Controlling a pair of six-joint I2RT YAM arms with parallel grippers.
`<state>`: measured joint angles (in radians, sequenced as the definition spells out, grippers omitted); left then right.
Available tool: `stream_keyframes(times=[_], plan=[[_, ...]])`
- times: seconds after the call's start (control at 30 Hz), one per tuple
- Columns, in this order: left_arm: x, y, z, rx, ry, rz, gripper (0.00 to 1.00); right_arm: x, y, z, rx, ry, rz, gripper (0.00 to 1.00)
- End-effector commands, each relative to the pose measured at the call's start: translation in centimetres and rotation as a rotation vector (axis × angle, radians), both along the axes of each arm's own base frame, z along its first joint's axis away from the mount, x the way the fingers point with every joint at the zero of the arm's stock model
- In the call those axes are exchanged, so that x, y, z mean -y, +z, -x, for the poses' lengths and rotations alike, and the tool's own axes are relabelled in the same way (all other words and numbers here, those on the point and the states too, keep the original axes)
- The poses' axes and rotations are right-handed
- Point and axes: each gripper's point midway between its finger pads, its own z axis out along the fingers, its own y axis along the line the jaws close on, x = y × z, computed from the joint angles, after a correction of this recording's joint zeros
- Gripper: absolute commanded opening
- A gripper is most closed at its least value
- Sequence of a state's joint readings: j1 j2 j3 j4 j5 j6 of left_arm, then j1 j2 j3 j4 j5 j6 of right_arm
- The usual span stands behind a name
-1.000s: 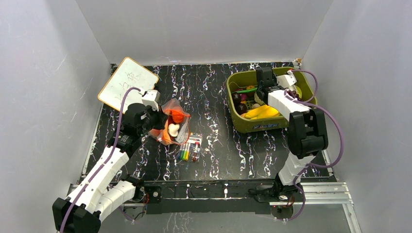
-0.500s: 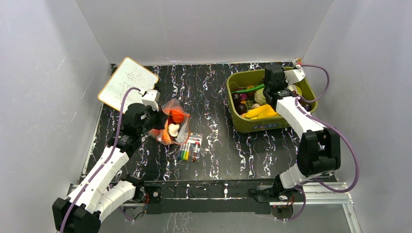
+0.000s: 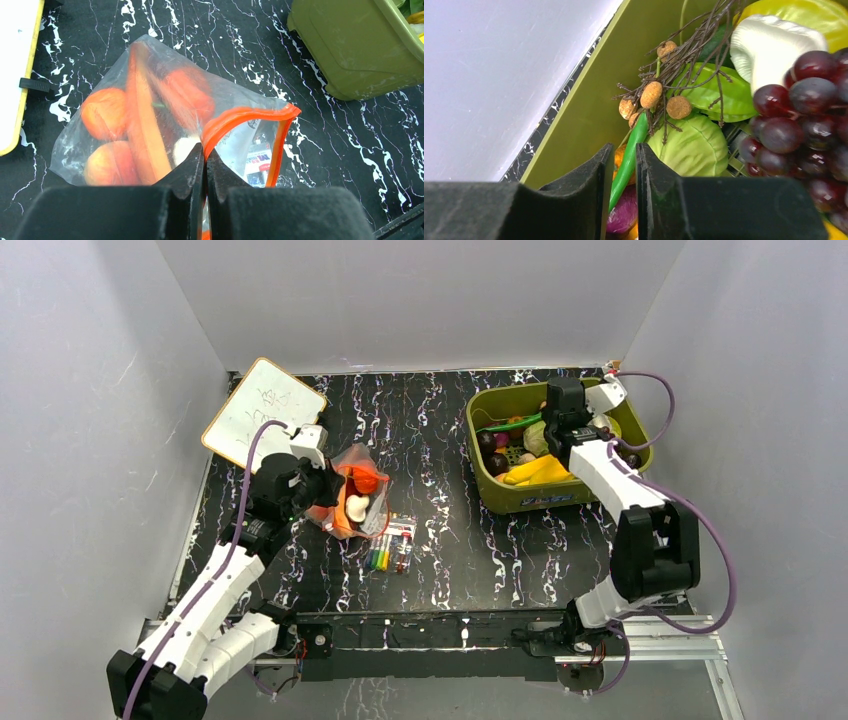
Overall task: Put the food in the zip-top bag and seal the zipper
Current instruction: Pick up the fake vegetable from the bin.
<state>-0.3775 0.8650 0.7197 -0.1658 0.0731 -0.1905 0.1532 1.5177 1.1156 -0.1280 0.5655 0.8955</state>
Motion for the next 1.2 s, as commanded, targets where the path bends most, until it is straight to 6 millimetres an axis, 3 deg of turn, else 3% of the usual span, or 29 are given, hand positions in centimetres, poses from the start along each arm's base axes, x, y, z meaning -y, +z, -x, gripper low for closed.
stream_keyframes(times=[0.0,0.23,0.33,0.37,0.47,0.6,0.7,1.0,1.17], plan=[[-0.2,1.1,0.2,0.043,0.003,0.004,0.00,-1.0,0.3,-2.2,0.006,0.032,-0.066,0.23],[-0.1,1.2,0.2,0.044,-0.002,0.006,0.00,-3.1,-2.6,-4.0,-0.029,0.032,-0.233,0.31],[-0.1,1.3,0.2,0.048,-0.003,0.007,0.00,-4.1,-4.8,-4.5,-0.069,0.014,-0.330,0.34],[-0.1,1.4,0.2,0.049,-0.003,0.009,0.00,-4.4,-6.3,-4.6,-0.088,-0.001,-0.364,0.34],[-0.1,1.3,0.2,0.047,-0.003,0.008,0.00,-4.7,-7.7,-5.1,-0.096,-0.006,-0.385,0.29],[-0.1,1.3,0.2,0.045,0.000,0.008,0.00,-4.4,-8.2,-5.5,-0.097,-0.029,-0.380,0.27],[-0.2,1.2,0.1,0.044,0.005,0.005,0.00,-4.0,-7.3,-5.4,-0.070,-0.035,-0.367,0.09],[-0.2,1.2,0.1,0.041,0.005,0.004,0.00,-3.5,-1.9,-4.4,0.049,0.039,-0.281,0.00],[-0.2,1.2,0.1,0.042,0.004,0.004,0.00,-2.7,0.9,-3.8,0.102,0.048,-0.226,0.00]])
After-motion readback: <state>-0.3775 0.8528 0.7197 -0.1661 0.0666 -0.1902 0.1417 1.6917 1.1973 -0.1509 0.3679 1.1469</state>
